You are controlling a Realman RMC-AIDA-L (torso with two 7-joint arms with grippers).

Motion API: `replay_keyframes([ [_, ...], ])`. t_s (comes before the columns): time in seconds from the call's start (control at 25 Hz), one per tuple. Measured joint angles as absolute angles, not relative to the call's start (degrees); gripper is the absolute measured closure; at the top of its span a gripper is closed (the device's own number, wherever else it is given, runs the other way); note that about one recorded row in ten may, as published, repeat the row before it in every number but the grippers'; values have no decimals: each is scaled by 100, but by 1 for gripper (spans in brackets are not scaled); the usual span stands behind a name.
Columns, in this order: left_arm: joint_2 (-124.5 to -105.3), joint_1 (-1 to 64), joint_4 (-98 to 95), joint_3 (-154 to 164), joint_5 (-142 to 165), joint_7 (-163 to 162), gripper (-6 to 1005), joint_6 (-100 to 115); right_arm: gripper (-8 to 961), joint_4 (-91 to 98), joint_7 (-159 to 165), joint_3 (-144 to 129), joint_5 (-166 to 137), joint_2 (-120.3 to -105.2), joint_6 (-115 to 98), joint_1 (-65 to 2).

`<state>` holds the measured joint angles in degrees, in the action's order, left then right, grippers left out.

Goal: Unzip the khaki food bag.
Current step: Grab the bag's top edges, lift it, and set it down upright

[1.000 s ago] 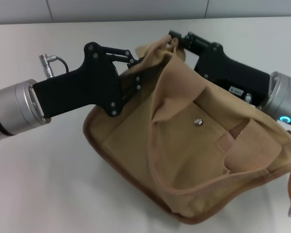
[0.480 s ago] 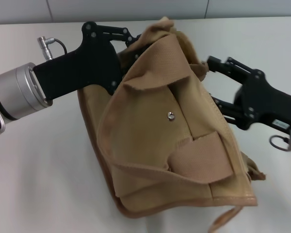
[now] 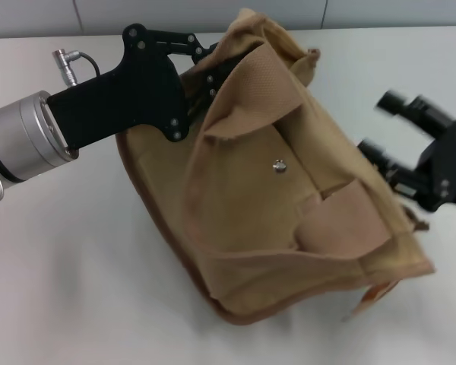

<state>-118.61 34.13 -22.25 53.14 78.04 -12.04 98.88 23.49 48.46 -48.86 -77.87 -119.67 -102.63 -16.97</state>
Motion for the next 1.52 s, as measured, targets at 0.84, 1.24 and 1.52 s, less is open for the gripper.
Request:
replay_keyframes([
  [0.84,-11865,3424,-2224,5423,7845,-1197,916,9934,128,1175,4157,-5621,-6639,-11983,-9299,-3313],
  [1.24,-11865,3424,-2222,5378,7839,-1121,916,9893,127,1425,4191,-6600,-6724,-11934,-9022,-3123],
  [1.52,-11874,3455,-2223,5364,7643,-1056,916,9830,127,1754,4078,-6616,-7216,-11941,-9003,-2697],
])
